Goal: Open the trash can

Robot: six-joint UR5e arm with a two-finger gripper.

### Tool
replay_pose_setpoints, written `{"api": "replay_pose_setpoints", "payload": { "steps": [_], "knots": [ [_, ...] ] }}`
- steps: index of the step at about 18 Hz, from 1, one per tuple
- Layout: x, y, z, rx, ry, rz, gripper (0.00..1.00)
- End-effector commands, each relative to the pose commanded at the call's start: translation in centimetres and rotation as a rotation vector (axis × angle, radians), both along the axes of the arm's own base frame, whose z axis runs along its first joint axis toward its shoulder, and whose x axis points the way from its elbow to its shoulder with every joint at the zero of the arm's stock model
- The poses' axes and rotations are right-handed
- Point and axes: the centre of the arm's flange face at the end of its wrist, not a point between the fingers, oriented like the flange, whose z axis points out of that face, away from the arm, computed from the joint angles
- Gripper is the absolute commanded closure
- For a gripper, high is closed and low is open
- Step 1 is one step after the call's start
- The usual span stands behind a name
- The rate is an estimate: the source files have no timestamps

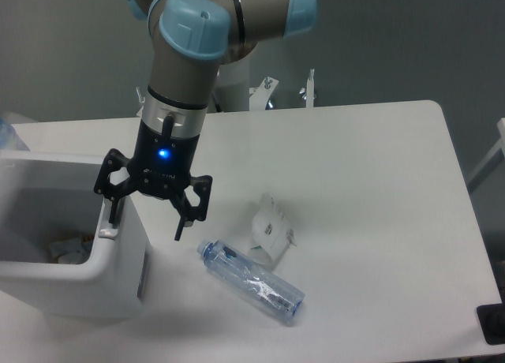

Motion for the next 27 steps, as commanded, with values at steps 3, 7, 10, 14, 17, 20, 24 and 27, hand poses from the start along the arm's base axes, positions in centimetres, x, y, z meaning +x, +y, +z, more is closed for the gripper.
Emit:
{"api": "replay_pose_setpoints", "payload": {
  "steps": [3, 7, 10, 14, 17, 20, 24, 27],
  "knots": [
    [0.0, 0.0, 0.7, 0.011, 0.009, 0.0, 0.0],
    [-2.6, -0.7, 2.6, 0.039, 0.035, 0.036, 0.0],
    [-7.8, -2.8, 3.6, 0.053, 0.056, 0.116, 0.0],
    [-15.7, -6.0, 0.5, 0.017, 0.053, 0.205, 0.0],
    [-19.8, -8.0, -2.6, -0.02, 0.063, 0.203, 0.0],
    [-22.2, -8.7, -5.4, -0.055, 0.038, 0.222, 0.0],
    [-23.0, -8.4, -7.8, -0.084, 0.012, 0.225, 0.0],
    [-23.7, -8.8, -9.2, -0.161, 0.046, 0.256, 0.0]
  ]
}}
